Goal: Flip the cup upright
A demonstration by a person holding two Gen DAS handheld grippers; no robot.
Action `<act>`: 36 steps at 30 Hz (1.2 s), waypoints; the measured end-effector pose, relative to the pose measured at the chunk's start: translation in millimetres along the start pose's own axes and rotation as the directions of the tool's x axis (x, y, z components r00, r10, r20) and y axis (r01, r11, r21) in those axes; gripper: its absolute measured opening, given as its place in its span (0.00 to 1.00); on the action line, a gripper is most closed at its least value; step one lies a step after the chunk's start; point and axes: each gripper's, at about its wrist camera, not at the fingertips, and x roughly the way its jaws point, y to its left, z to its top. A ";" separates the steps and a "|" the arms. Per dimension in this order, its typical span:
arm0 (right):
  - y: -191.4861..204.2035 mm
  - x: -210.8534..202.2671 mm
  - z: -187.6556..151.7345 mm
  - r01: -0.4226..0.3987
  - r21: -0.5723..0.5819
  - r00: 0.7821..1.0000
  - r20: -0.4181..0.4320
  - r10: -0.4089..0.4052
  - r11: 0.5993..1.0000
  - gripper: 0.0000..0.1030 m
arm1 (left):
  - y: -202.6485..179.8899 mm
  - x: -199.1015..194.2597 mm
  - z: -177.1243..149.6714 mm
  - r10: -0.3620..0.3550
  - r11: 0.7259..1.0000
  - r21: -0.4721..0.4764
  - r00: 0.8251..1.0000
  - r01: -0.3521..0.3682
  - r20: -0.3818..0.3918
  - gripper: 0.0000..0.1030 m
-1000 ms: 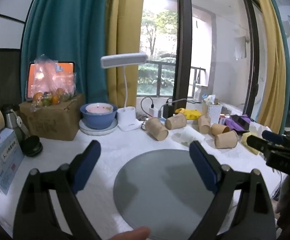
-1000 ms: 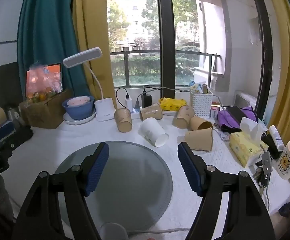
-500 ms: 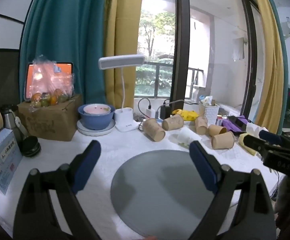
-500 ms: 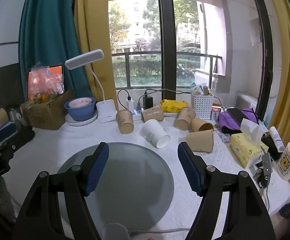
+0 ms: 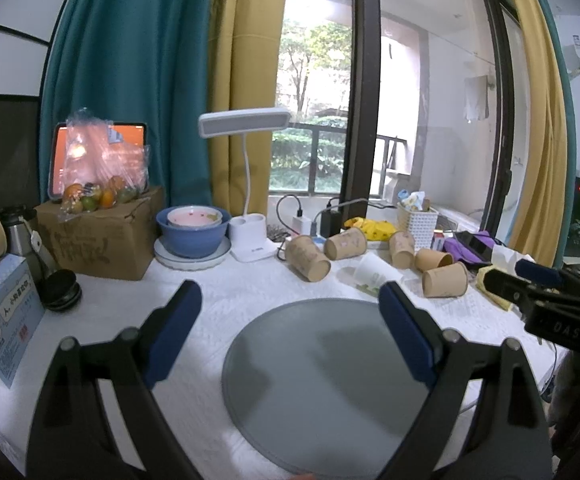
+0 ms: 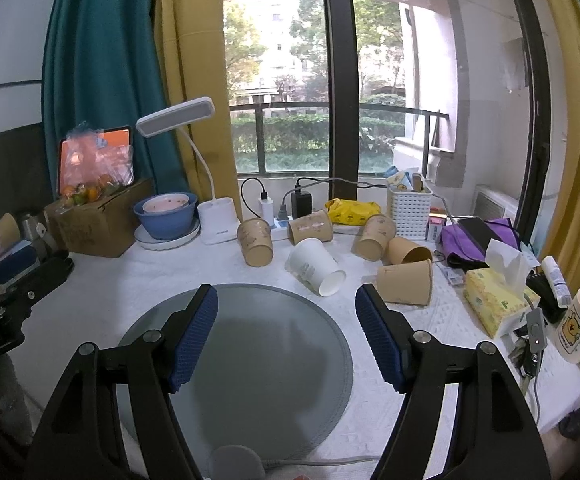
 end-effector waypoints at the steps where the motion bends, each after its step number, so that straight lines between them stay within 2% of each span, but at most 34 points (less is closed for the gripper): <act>1: -0.3 0.2 -0.2 0.000 0.000 1.000 0.000 0.000 1.000 0.72 | 0.4 0.4 -0.1 -0.001 1.000 0.000 1.000 0.001 -0.001 0.89; 36: -2.1 0.8 0.0 -0.002 0.003 1.000 0.001 0.002 1.000 0.72 | 1.3 -0.3 0.1 0.000 1.000 -0.001 1.000 0.000 0.002 0.89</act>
